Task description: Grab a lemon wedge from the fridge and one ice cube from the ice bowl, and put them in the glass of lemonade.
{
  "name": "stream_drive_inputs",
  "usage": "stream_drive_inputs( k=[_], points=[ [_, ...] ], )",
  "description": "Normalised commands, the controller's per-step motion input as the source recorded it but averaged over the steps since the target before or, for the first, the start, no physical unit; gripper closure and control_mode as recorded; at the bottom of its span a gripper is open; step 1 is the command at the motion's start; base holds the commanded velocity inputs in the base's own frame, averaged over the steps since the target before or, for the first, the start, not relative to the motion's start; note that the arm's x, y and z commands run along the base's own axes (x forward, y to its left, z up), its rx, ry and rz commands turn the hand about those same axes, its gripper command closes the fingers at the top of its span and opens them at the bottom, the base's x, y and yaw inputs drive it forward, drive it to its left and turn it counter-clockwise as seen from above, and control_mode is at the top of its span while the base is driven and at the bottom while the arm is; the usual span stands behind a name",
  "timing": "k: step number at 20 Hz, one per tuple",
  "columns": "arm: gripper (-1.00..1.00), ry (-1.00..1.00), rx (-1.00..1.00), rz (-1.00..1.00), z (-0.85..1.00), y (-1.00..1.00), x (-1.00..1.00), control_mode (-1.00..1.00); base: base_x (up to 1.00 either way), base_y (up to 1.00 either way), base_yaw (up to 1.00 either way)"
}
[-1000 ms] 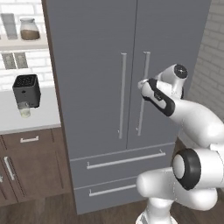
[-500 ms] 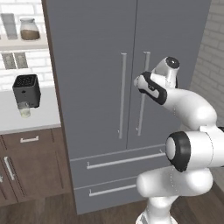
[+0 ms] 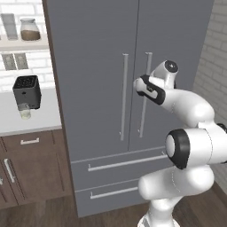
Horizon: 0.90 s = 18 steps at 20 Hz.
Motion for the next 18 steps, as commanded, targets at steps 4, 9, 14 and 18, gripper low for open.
stream_drive_inputs(
  k=[4,9,14,18],
  points=[
    [-1.0,0.0,0.0,0.0,-0.06,0.0,0.21,-1.0,0.0,0.0,0.0],
    [1.0,0.0,0.0,0.0,-0.01,0.04,0.17,-1.0,0.0,0.0,0.0],
    [1.0,0.0,0.0,0.0,0.0,0.01,0.12,-1.0,0.0,0.0,0.0],
    [1.0,0.0,0.0,0.0,0.0,0.0,0.04,-1.0,0.0,0.0,0.0]
  ],
)
